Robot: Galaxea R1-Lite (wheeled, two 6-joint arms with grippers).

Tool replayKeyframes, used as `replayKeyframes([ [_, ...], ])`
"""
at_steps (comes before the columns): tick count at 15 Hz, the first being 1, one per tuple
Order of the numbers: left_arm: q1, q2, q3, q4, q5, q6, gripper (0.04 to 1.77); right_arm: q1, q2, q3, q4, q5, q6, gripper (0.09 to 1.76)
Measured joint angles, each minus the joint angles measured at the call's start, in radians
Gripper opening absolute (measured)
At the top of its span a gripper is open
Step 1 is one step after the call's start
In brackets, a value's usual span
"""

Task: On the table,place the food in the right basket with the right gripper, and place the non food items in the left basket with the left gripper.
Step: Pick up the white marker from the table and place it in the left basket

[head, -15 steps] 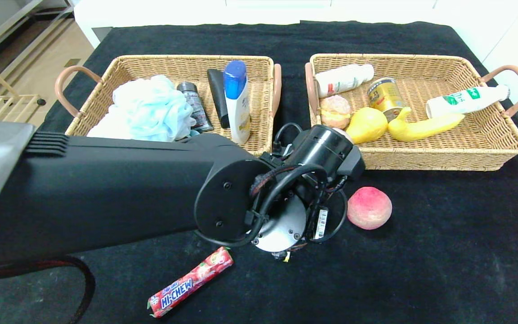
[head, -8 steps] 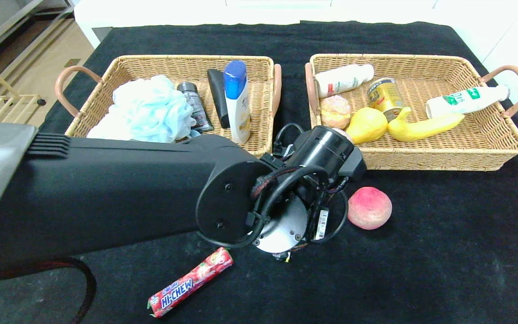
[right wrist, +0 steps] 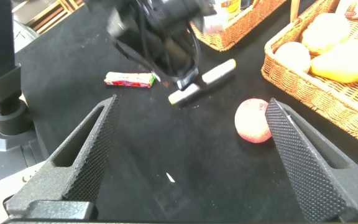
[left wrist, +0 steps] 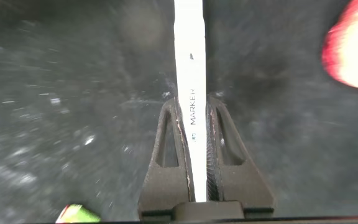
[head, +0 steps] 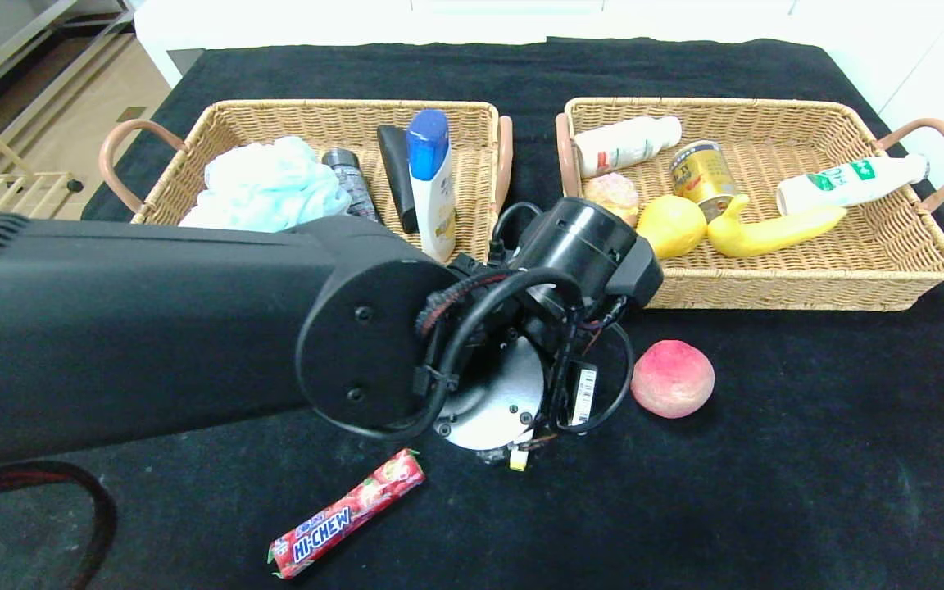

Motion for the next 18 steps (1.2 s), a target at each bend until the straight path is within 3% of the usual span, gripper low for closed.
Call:
replayKeyframes([
  [7,0.027,-0.180,0.111,-0.003,0.000,-0.004,0.22,0.000,0.005,0.005,0.000,0.000,0.000,1.71],
  [14,0.154,-0.319,0.217,-0.008,-0.002,0.020,0.23,0.014,0.014,0.012,0.000,-0.009,0.000,1.71],
  [18,0.273,-0.340,0.200,-0.049,-0.010,0.129,0.23,0.027,0.017,0.015,0.000,-0.011,0.000,1.71],
])
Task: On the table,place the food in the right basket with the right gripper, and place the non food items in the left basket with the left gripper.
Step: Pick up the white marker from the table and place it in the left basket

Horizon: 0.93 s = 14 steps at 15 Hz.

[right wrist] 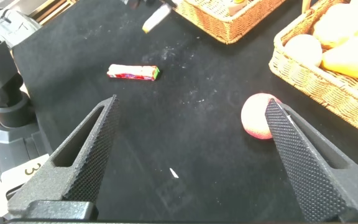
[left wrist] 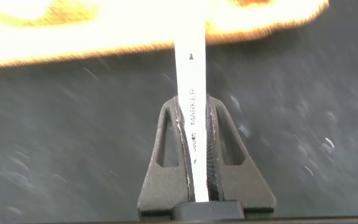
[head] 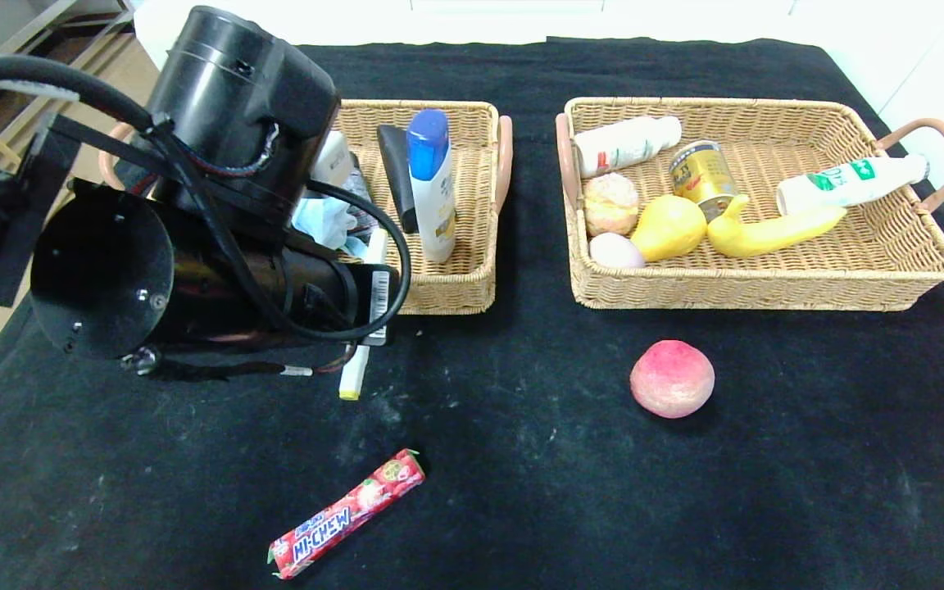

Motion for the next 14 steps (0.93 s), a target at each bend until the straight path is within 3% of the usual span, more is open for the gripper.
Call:
replayKeyframes([
  [3,0.079,0.004,-0.031,-0.126,-0.039,0.105,0.23,0.001,0.001,0.000,0.000,0.000,0.000,1.71],
  [6,0.107,0.027,-0.045,-0.200,-0.047,0.148,0.23,0.002,0.001,0.001,0.000,0.002,-0.001,1.71],
  [14,0.140,0.142,-0.239,-0.229,-0.060,0.207,0.23,0.009,0.003,0.004,-0.001,-0.001,-0.001,1.71],
])
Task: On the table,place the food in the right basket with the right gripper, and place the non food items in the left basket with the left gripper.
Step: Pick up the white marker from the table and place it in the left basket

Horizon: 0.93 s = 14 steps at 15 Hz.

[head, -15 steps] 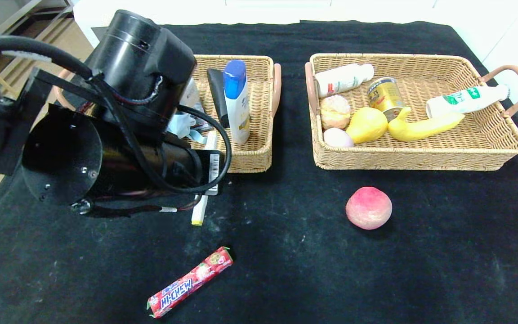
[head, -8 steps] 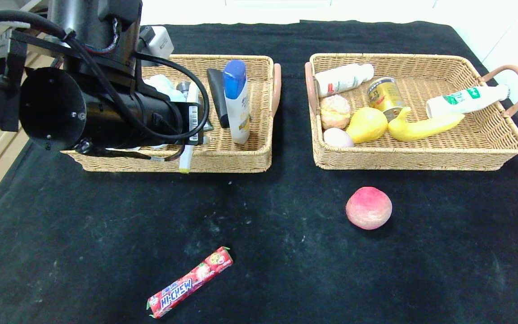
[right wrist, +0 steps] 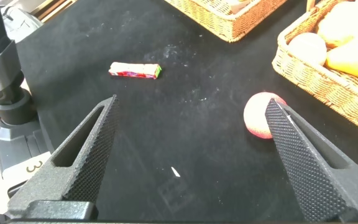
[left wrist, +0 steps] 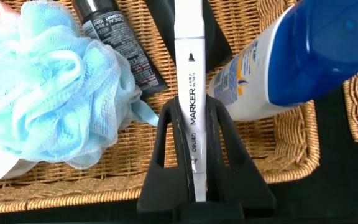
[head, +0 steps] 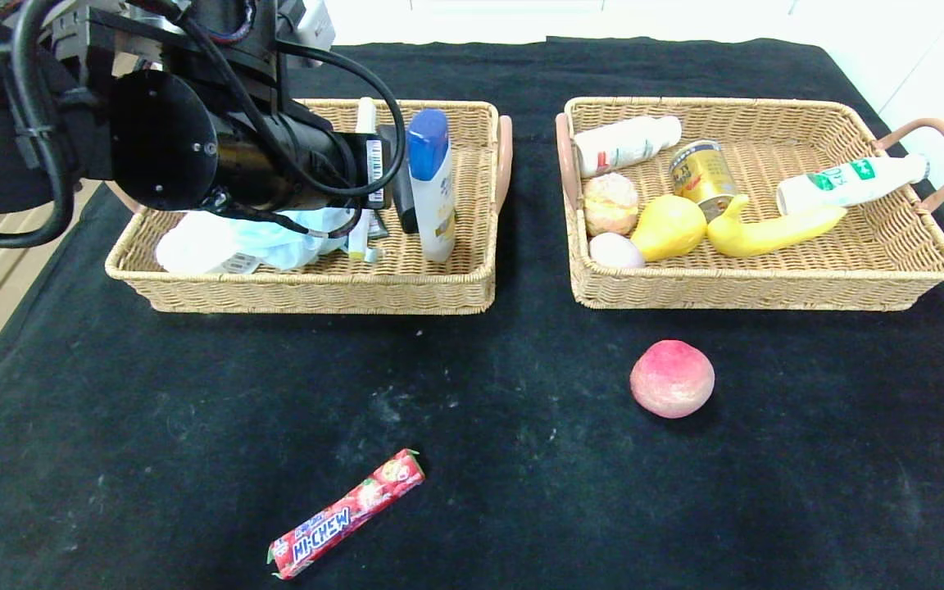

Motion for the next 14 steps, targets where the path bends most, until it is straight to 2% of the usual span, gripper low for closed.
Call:
replayKeyframes([
  [5,0.039,0.059,-0.030,-0.103,-0.013,0.032,0.23,0.000,0.000,0.000,-0.002,0.000,0.000,1.71],
  [8,0.043,0.081,-0.046,-0.112,-0.027,0.036,0.23,0.000,-0.002,-0.001,-0.004,-0.001,0.000,1.71],
  [9,0.044,0.085,-0.047,-0.112,-0.027,0.037,0.31,0.000,-0.002,-0.001,-0.004,-0.001,0.000,1.71],
  [11,0.044,0.089,-0.050,-0.112,-0.027,0.057,0.63,0.000,-0.002,-0.003,-0.004,-0.002,0.000,1.71],
  [14,0.043,0.089,-0.052,-0.111,-0.027,0.059,0.97,0.000,-0.004,-0.006,-0.005,-0.003,0.000,1.71],
])
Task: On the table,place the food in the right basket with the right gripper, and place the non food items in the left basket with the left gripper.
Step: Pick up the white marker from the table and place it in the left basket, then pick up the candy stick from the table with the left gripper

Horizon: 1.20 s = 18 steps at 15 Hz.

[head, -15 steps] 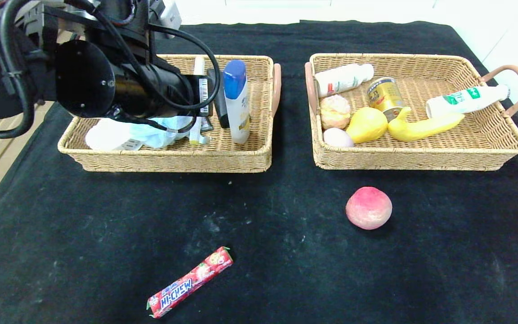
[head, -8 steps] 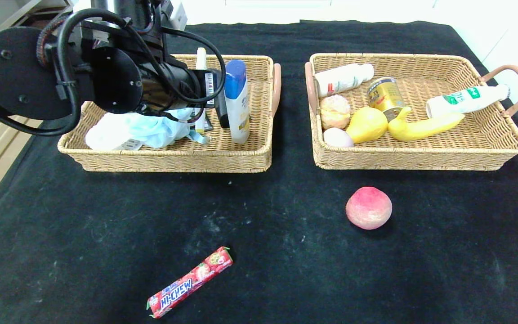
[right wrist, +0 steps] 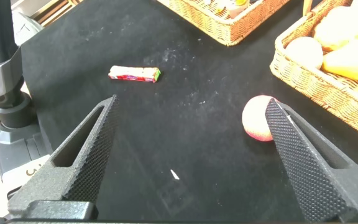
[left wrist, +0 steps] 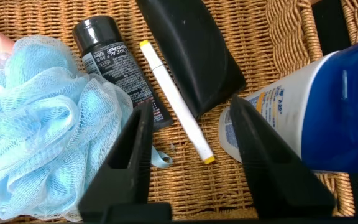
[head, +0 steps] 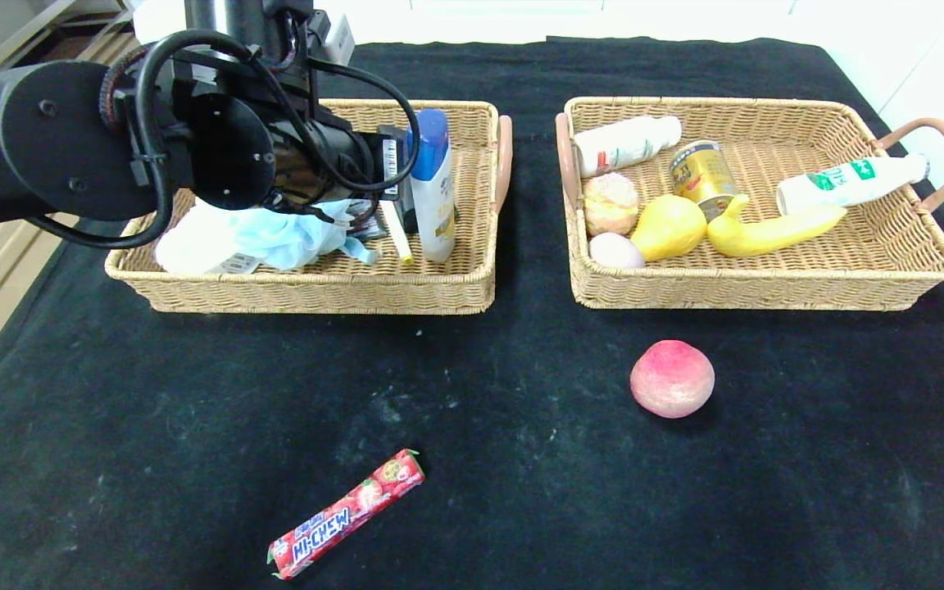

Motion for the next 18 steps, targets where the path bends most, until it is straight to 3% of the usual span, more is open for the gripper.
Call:
replayKeyframes([
  [4,-0.003,-0.005,0.007,0.005,0.001,-0.003,1.27,0.000,-0.001,0.001,0.000,0.001,-0.001,1.71],
  [10,-0.003,-0.040,0.041,0.018,0.006,-0.004,1.50,0.000,-0.004,0.000,0.000,0.001,-0.001,1.71],
  [18,-0.022,-0.215,0.301,0.093,-0.035,0.007,1.64,0.000,-0.001,0.005,0.001,0.002,0.000,1.71],
])
